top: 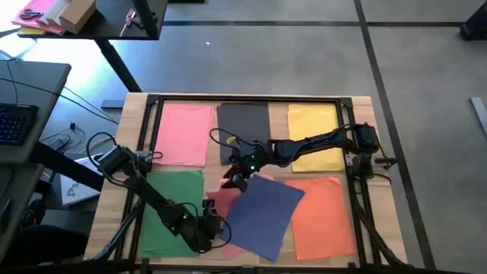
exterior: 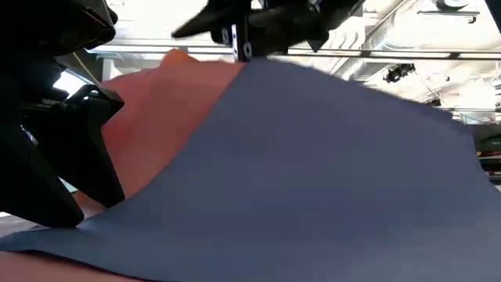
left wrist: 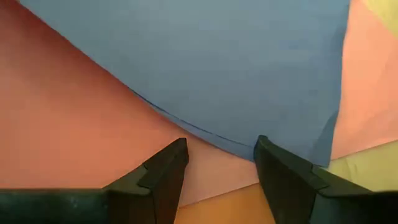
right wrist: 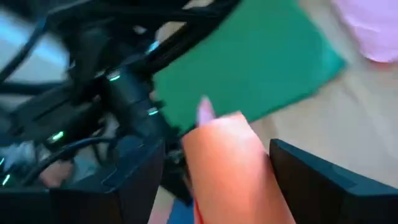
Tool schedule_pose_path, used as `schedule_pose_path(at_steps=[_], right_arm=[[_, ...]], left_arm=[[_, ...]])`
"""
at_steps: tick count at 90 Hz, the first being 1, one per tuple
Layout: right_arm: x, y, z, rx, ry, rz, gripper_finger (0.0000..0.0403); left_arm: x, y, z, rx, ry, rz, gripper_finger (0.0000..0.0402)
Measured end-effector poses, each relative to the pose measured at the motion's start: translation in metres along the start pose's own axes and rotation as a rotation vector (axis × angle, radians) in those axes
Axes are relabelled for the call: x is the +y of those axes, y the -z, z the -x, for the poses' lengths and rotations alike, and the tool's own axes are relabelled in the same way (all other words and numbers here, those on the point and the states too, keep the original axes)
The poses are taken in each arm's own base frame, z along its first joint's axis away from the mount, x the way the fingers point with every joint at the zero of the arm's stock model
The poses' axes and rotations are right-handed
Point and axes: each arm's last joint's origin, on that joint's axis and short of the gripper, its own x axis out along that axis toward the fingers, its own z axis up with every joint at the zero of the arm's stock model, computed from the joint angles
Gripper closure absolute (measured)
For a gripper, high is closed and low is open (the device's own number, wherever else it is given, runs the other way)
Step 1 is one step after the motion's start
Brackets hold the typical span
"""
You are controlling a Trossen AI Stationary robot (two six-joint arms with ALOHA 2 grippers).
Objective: Organize paper
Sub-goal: Stack the orange color paper on top of the other orange color paper
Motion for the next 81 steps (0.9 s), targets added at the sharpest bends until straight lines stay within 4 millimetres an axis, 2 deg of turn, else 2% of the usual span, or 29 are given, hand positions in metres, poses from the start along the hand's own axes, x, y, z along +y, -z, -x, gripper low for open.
schedule_pose_path(at_steps=[11,19,25,33,43,56,69,81], right_arm=[[-0.004,0.006,0.000,0.053,0.065,0.030,0.0128],[-0.017,0.019,-0.003,0.143,0.199,0.057,0.0128],[-0.027,0.030,-0.010,0.205,0.228,0.054,0.0128],[-0.028,0.037,-0.020,0.258,0.103,0.050,0.0128],[-0.012,0.035,-0.028,0.246,-0.152,0.090,0.0128],[0.005,0.031,-0.030,0.242,-0.360,0.136,0.0128],[0.014,0.032,-0.030,0.272,-0.463,0.123,0.0128],[0.013,0.041,-0.032,0.318,-0.405,0.110,0.0128]], left_arm=[[0.000,0.000,0.000,0.000,0.000,0.001,0.0225],[0.000,0.000,0.000,0.000,0.000,0.001,0.0225],[0.000,0.000,0.000,0.000,0.001,0.001,0.0225],[0.000,0.000,0.000,0.001,0.001,0.000,0.0225],[0.000,0.000,0.000,0.000,0.001,0.000,0.0225],[0.000,0.000,0.000,0.000,0.001,0.000,0.0225],[0.000,0.000,0.000,0.000,0.001,-0.001,0.0225],[0.000,0.000,0.000,0.000,0.001,-0.001,0.0225]])
